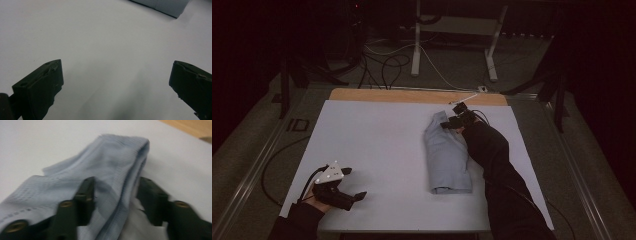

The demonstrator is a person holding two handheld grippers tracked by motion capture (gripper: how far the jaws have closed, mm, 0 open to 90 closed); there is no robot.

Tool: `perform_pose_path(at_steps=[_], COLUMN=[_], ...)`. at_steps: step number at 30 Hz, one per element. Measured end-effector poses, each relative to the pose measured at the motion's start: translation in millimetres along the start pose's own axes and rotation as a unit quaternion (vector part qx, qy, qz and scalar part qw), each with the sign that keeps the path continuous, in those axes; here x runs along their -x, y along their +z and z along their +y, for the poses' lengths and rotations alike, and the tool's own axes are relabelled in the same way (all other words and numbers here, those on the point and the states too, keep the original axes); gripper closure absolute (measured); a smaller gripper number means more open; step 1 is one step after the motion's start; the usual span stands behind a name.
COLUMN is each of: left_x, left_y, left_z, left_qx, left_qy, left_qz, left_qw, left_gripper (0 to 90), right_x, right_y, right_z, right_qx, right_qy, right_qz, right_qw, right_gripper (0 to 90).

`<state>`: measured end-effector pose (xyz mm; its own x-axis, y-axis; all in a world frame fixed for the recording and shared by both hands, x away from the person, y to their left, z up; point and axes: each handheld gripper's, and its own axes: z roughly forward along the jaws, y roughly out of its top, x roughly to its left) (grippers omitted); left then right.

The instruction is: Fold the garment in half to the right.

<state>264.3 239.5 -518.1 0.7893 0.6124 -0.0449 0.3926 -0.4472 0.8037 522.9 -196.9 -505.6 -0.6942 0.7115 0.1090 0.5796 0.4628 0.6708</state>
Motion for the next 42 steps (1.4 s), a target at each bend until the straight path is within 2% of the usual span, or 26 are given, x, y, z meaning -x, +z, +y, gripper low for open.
perform_pose_path(at_steps=[1,2,3,4,6,7,11,14,16,19,23,25,27,30,35,37,40,42], left_x=[0.0,0.6,0.8,0.6,0.5,0.7,1.0,0.8,0.6,0.2,-0.3,-0.2,-0.3,0.5,0.3,0.7,1.5,1.5], left_y=[0.0,-1.5,-2.2,-2.7,-3.4,-3.6,-3.8,-4.5,-4.8,-5.5,-5.9,-6.4,-7.0,-7.4,-5.1,-4.2,-3.4,-3.8], left_z=[0.0,-0.1,-0.2,-0.1,-0.1,-0.1,0.0,-0.2,-0.4,-0.2,0.1,0.2,0.3,0.7,0.2,-0.1,-0.2,-0.1], left_qx=[0.0,0.002,0.005,0.006,0.008,0.008,0.008,0.008,0.006,0.007,0.008,0.007,0.006,0.002,-0.007,-0.012,-0.013,-0.012], left_qy=[0.0,0.002,0.004,0.006,0.006,0.006,0.008,0.009,0.009,0.008,0.007,0.009,0.009,0.01,0.005,0.006,0.008,0.007], left_qz=[0.0,-0.001,-0.003,-0.004,-0.005,-0.006,-0.008,-0.011,-0.013,-0.014,-0.013,-0.015,-0.016,-0.023,-0.028,-0.028,-0.029,-0.029], left_qw=[1.0,1.0,1.0,1.0,0.9999,0.9999,0.9999,0.9999,0.9999,0.9998,0.9999,0.9998,0.9998,0.9997,0.9996,0.9995,0.9994,0.9995], left_gripper=[0.4,0.4,0.4,0.4,0.5,0.4,0.4,0.4,0.4,0.4,0.4,0.4,0.4,0.4,0.4,0.4,0.4,0.4], right_x=[0.0,-1.1,-3.9,-6.0,-10.6,-13.8,-27.1,-36.2,-40.8,-47.9,-55.6,-57.7,-64.7,-69.2,-71.7,-73.8,-74.4,-74.8], right_y=[0.0,-2.7,-8.9,-11.4,-16.3,-18.4,-26.5,-32.6,-36.8,-41.5,-49.7,-51.5,-59.3,-64.8,-73.3,-80.4,-85.2,-91.6], right_z=[0.0,1.0,3.1,3.8,5.2,5.4,5.6,4.5,3.0,-0.9,-9.2,-11.6,-21.3,-30.2,-43.6,-55.3,-63.7,-76.8], right_qx=[0.0,0.006,0.018,0.023,0.034,0.039,0.055,0.074,0.085,0.093,0.101,0.102,0.106,0.106,0.109,0.113,0.117,0.123], right_qy=[0.0,-0.001,-0.004,-0.012,-0.013,-0.02,-0.035,-0.046,-0.047,-0.053,-0.064,-0.067,-0.082,-0.087,-0.087,-0.091,-0.088,-0.083], right_qz=[0.0,0.005,0.024,0.034,0.04,0.047,0.06,0.068,0.08,0.092,0.098,0.096,0.087,0.094,0.097,0.092,0.089,0.084], right_qw=[1.0,1.0,0.9995,0.9991,0.9985,0.9979,0.9961,0.9939,0.992,0.99,0.988,0.9879,0.9872,0.9861,0.9854,0.9852,0.9853,0.9854], right_gripper=[40.3,35.2,23.4,18.2,17.6,14.8,13.3,13.3,13.4,12.9,11.8,11.3,9.7,9.4,9.2,9.2,9.2,9.2])
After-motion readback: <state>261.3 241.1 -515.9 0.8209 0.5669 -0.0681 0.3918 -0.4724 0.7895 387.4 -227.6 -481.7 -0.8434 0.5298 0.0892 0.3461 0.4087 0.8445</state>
